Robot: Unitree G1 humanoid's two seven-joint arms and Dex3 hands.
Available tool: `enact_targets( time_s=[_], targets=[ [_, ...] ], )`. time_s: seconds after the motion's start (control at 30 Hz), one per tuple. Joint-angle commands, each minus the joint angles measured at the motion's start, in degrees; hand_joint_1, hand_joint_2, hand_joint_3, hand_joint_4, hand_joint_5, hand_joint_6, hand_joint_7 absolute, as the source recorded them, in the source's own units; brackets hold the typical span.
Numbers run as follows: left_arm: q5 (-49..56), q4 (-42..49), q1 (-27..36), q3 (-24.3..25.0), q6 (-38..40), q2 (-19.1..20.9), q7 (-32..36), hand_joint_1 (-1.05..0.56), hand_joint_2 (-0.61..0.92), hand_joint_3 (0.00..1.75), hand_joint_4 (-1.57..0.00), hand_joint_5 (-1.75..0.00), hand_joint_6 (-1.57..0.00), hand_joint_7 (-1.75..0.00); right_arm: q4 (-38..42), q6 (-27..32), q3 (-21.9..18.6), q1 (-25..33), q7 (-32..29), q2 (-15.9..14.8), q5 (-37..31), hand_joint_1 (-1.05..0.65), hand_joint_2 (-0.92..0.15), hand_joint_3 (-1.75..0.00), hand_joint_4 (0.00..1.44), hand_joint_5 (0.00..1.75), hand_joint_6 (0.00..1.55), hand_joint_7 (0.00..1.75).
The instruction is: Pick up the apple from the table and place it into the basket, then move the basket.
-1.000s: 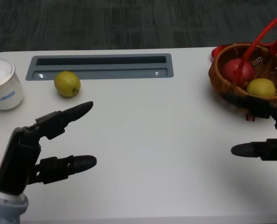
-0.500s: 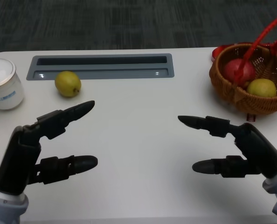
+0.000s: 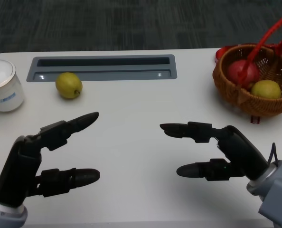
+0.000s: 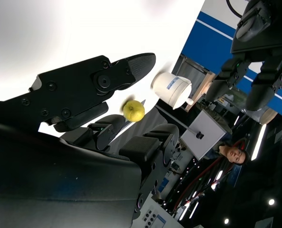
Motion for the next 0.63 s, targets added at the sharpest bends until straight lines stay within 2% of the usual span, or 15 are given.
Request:
enact_targets(
  time_s=[0.03, 0.4, 0.63],
  targets=[
    [-1.0, -1.3, 0.9, 0.4, -0.4, 0.7, -0.7, -0.51, 0.74, 0.00, -0.74, -0.01, -0.69, -0.01, 1.0, -0.2, -0.1, -1.5, -0.1, 0.2, -0.3, -0.43, -0.81, 0.00, 0.72, 0.01, 0.64, 0.00],
    [-0.3, -1.1, 0.9, 0.8, -0.8, 0.0, -0.6, -0.47, 0.73, 0.00, -0.75, -0.01, -0.71, -0.01, 0.3, 0.1, -0.1, -2.1, 0.9, 0.4, 0.0, -0.28, -0.81, 0.00, 0.71, 0.00, 0.64, 0.00],
    [-0.1, -1.1, 0.6, 1.0, -0.6, -0.1, -0.5, -0.46, 0.73, 0.00, -0.76, -0.01, -0.71, -0.01, 0.2, 0.0, -0.3, -2.4, 1.7, 0.5, 0.5, -0.26, -0.81, 0.00, 0.71, 0.00, 0.64, 0.00]
  ],
)
